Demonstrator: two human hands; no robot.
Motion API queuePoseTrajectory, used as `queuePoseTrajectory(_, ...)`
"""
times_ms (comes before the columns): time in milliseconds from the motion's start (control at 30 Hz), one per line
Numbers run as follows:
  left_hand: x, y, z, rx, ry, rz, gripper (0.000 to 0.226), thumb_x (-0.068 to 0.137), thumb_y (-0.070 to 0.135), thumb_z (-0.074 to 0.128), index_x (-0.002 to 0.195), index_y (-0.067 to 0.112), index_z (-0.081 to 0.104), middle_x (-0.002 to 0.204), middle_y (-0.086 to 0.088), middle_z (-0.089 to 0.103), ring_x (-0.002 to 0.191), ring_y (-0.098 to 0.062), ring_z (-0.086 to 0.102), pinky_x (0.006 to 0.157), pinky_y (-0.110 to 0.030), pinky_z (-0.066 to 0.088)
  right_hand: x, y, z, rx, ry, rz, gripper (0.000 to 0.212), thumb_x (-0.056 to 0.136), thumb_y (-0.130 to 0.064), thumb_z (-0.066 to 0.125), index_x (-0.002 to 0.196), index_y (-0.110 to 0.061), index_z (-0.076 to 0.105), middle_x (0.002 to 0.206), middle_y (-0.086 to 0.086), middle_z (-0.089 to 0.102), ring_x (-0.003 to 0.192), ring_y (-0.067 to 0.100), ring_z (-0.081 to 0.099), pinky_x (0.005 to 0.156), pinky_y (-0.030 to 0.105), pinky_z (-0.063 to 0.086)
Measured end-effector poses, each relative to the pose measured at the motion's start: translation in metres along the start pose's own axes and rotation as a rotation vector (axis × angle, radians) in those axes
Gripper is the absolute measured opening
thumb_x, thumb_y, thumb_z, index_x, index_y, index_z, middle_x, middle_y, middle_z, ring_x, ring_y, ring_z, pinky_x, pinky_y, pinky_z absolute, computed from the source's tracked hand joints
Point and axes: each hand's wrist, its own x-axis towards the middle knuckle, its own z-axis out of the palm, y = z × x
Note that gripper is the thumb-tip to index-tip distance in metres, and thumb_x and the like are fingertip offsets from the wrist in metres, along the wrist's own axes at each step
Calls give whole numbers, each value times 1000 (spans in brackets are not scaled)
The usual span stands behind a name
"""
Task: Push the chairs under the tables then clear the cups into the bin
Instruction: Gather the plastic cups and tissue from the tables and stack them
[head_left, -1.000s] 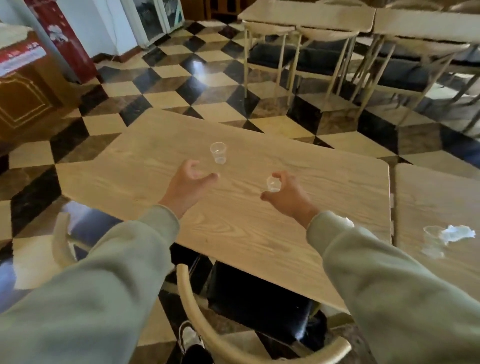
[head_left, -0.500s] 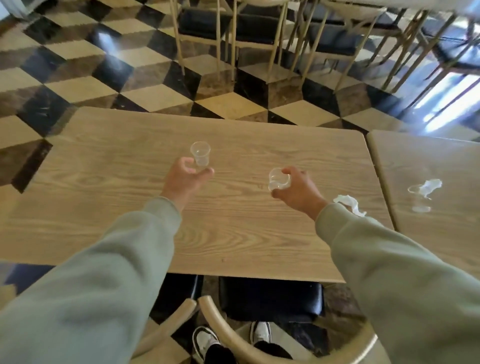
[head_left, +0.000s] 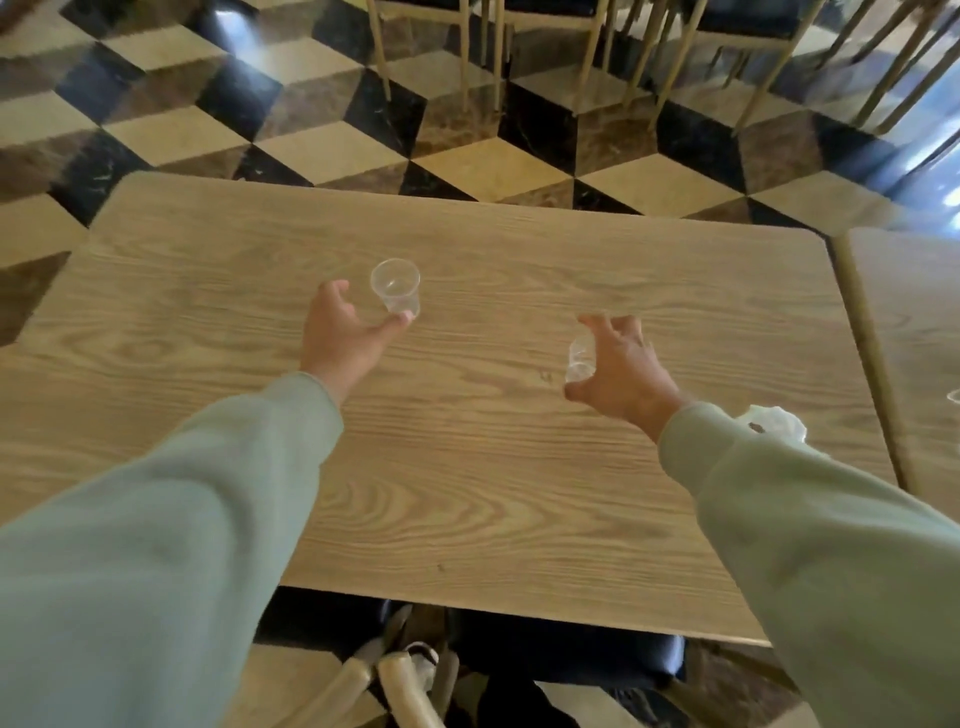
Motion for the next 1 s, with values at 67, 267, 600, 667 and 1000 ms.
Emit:
queuePoseTrajectory(67, 12, 1, 8, 8, -11, 19, 108, 75, 54, 87, 158, 18, 29, 155, -12, 44, 136, -30, 50, 110, -52, 48, 5, 5, 4, -28, -8, -5, 97, 78, -26, 87, 158, -34, 33, 155, 7, 31, 141, 37, 39, 107, 49, 46)
queuePoseTrajectory(267, 54, 6, 18, 87, -45, 100, 116, 74, 43, 92, 163, 16, 22, 163, -12, 35, 149, -29, 37, 122, -49, 34, 16, 8, 13, -33, 58, -36, 80, 83, -27, 81, 152, -37, 42, 149, 4, 44, 133, 30, 48, 97, 39, 49)
queuePoseTrajectory(600, 55, 7, 36, 112, -106, 231, 77, 80, 34, 88, 146, 15, 51, 133, -4, 62, 121, -24, 59, 102, -37, 47, 12, 3, 13, 35, 145, -56, 69, 87, -27, 78, 149, -30, 48, 140, 6, 51, 124, 26, 55, 90, 30, 44)
queuePoseTrajectory(667, 43, 11, 42, 113, -125, 284, 76, 79, 32, 89, 143, 14, 54, 131, -6, 65, 118, -24, 61, 102, -38, 49, 4, 2, 10, 82, 182, -76, 71, 87, -27, 79, 150, -26, 48, 140, 6, 54, 125, 25, 56, 96, 33, 47)
queuePoseTrajectory(1000, -38, 25, 61, 224, -318, 607, 72, 83, 26, 84, 146, 14, 52, 138, -5, 62, 126, -25, 57, 106, -32, 43, -57, -46, -28, 390, 372, -282, 63, 83, -39, 83, 139, -29, 56, 131, -14, 60, 115, -4, 58, 84, 5, 46)
